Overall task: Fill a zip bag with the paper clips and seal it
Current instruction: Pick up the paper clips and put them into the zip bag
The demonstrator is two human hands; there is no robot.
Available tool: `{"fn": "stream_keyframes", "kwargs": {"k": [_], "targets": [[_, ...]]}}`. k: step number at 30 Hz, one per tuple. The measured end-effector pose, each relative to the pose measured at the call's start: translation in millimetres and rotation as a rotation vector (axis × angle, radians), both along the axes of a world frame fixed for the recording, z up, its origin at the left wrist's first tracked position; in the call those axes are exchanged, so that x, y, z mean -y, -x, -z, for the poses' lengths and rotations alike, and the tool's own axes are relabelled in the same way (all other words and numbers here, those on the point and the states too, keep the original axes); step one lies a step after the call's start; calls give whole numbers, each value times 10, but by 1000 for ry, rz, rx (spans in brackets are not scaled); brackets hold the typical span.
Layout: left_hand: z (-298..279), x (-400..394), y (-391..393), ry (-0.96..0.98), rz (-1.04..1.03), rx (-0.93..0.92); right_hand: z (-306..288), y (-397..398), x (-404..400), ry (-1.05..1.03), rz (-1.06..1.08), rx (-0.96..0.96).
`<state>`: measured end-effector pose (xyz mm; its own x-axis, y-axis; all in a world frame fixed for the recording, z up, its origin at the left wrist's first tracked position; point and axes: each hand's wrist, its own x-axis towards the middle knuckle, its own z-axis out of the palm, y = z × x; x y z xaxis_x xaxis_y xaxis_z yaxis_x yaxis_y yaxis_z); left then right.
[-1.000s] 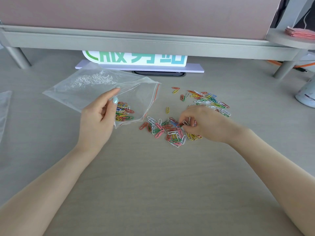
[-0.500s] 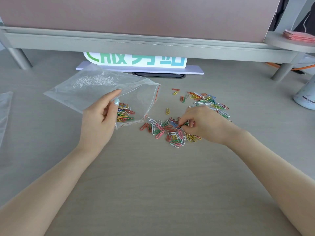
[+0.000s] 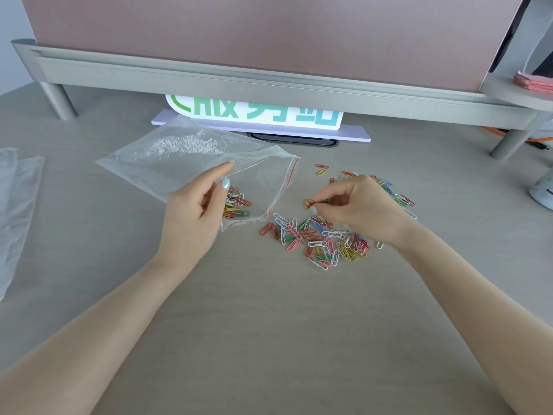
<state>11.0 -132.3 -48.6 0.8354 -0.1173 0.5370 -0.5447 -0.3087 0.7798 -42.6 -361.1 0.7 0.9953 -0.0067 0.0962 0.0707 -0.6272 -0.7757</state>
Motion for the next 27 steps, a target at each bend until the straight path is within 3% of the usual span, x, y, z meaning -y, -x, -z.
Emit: {"fn": "stream_keyframes", "kwargs": {"k": [10,14,27], "targets": [[-7,3,-2,-6,-11,31,166,-737,-879,109,-80,66],[-12,-6,-19,9,0,17,262,-936,-948,134,-3,86],[-36,-14,-4,-8,2,36,106,-710,-772,298,-134,106]]}}
